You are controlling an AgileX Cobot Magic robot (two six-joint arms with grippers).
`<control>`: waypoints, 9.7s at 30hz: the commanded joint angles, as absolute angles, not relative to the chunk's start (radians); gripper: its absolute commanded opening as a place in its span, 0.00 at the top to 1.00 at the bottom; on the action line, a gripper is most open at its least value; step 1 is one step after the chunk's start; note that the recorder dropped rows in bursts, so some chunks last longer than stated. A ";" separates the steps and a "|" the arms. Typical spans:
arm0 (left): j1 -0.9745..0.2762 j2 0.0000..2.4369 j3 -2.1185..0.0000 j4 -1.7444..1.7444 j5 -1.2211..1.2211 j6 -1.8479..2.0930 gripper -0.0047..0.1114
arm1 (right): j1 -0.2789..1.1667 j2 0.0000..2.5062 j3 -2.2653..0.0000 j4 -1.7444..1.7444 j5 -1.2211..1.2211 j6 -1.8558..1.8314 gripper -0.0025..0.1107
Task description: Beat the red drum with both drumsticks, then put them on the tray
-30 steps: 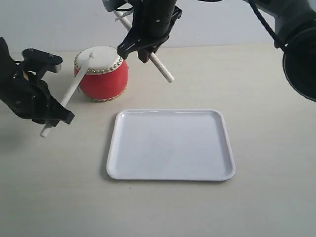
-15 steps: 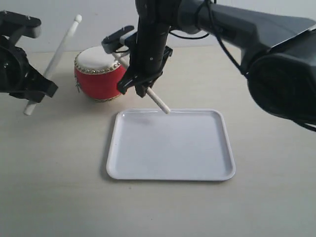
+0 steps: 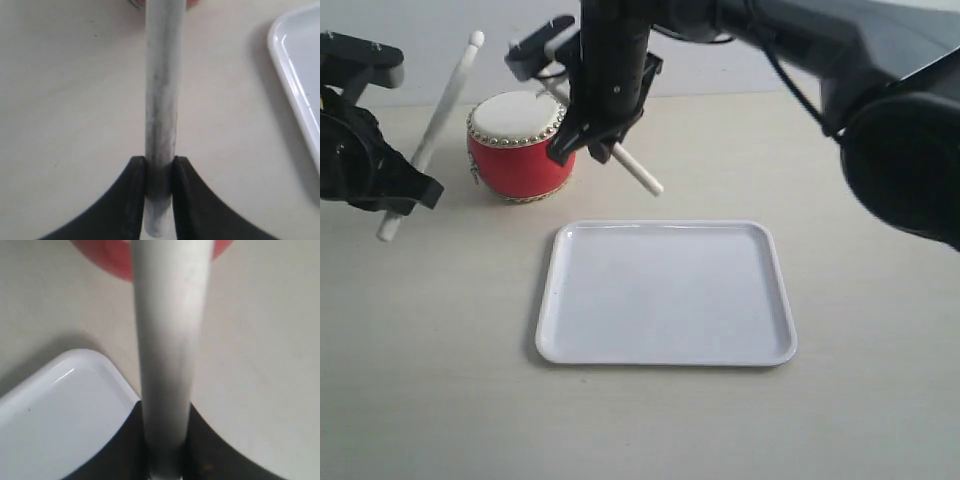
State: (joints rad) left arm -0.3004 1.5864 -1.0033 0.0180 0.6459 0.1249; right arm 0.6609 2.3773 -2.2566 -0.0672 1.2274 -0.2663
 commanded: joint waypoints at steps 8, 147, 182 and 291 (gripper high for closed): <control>-0.300 1.853 -1.099 0.011 0.709 0.137 0.96 | 0.663 2.300 -2.261 -0.014 1.221 -0.259 0.98; -0.359 1.351 -0.931 0.135 0.525 -0.028 0.96 | 0.663 2.202 -1.682 -0.063 1.221 -0.773 0.98; -0.359 1.351 -0.931 0.135 0.525 -0.028 0.96 | 0.663 2.269 -1.682 -0.047 1.156 -0.814 0.89; 0.141 1.592 -0.883 -1.508 1.054 1.520 0.35 | 0.473 1.967 -1.682 0.320 0.983 -0.794 0.98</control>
